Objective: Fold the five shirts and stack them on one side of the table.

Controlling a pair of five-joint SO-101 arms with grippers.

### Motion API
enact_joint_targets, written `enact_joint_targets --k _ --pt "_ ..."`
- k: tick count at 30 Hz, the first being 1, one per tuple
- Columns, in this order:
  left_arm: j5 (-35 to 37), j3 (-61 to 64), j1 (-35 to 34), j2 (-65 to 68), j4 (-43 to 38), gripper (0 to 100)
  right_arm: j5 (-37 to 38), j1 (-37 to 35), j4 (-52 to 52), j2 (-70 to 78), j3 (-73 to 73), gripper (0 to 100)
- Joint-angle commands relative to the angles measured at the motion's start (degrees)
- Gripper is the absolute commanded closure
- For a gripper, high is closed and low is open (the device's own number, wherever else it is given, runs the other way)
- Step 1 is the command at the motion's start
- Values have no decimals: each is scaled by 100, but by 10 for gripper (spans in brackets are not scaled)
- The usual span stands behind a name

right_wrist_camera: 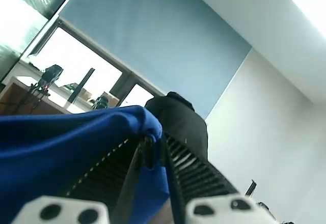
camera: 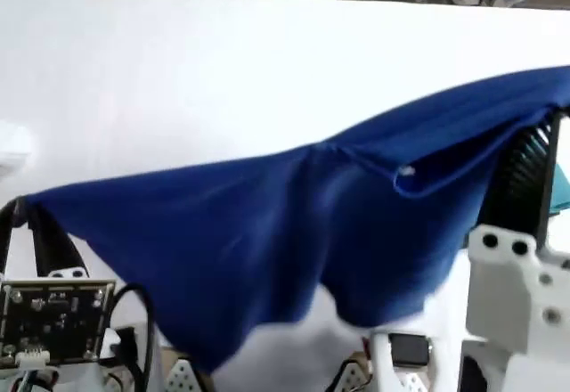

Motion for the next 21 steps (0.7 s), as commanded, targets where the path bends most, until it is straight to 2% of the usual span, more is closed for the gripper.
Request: enact_joint_targets --k 1,5,7,12,21 --pt "-114 13 -97 -9 -343 975 9 -13 22 -4 -132 978" --pt "-141 57 26 26 -1055 975 246 -101 -13 22 -97 978" --pt "-176 136 387 97 -1222 975 475 -426 4 127 -97 978" --pt "-352 145 1240 589 -1002 975 695 -585 22 286 -97 978" --pt "-853 -189 1275 668 -844 975 721 -602 22 277 -97 978"
